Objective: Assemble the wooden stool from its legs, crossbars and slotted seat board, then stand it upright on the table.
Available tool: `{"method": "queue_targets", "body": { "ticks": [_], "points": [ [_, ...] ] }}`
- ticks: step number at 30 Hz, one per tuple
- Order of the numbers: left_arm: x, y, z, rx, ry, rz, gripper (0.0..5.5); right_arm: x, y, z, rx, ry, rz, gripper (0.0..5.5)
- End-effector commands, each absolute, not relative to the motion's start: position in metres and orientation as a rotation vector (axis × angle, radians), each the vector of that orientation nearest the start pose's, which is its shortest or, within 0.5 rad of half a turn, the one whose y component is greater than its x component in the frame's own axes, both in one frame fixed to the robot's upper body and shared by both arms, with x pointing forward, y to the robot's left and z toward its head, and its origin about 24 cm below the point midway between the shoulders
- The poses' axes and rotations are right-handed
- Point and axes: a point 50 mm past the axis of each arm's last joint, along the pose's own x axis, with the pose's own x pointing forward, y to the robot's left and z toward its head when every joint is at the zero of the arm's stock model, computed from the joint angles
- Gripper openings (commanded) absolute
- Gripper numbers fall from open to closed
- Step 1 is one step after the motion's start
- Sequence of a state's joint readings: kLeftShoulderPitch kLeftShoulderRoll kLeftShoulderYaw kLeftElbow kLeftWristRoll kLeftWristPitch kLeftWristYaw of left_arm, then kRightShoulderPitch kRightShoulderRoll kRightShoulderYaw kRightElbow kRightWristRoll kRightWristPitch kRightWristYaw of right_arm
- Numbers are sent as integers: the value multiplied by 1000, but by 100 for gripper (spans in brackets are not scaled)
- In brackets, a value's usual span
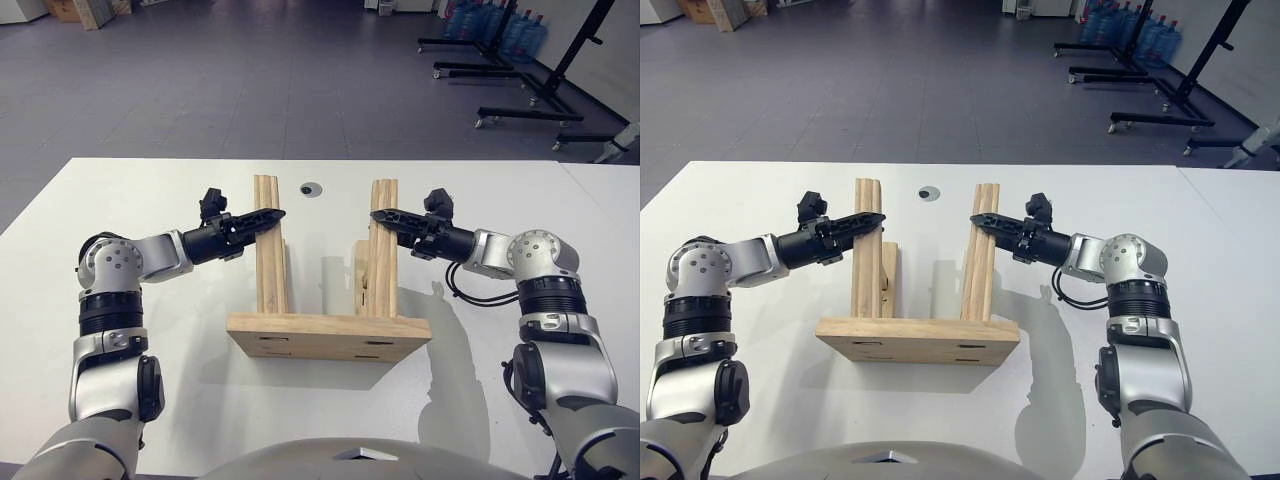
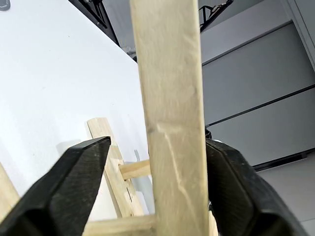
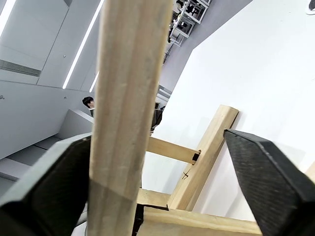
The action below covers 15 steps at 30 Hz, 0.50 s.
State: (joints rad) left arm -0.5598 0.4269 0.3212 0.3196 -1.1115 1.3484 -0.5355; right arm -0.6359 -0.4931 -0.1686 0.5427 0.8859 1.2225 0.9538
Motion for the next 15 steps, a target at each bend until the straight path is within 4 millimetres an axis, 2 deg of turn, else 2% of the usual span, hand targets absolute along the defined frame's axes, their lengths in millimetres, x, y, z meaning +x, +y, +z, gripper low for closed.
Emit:
{"method": "queue_targets", "body": {
  "ticks": [1,2,5,10,15],
  "points": [
    [302,185,135,-949,585,-942,402,315,-192,123,970,600,1059,517],
    [303,185,139,-947,576,-951,417,316,-191,128,973,592,1071,535],
    [304,188,150,-938,549,-959,463,317,-192,141,974,566,1089,540],
    [312,201,149,-949,535,-867,538,325,-211,156,959,500,1014,540],
    [324,227,146,-980,473,-747,538,336,-240,160,962,421,872,540]
  ]
}}
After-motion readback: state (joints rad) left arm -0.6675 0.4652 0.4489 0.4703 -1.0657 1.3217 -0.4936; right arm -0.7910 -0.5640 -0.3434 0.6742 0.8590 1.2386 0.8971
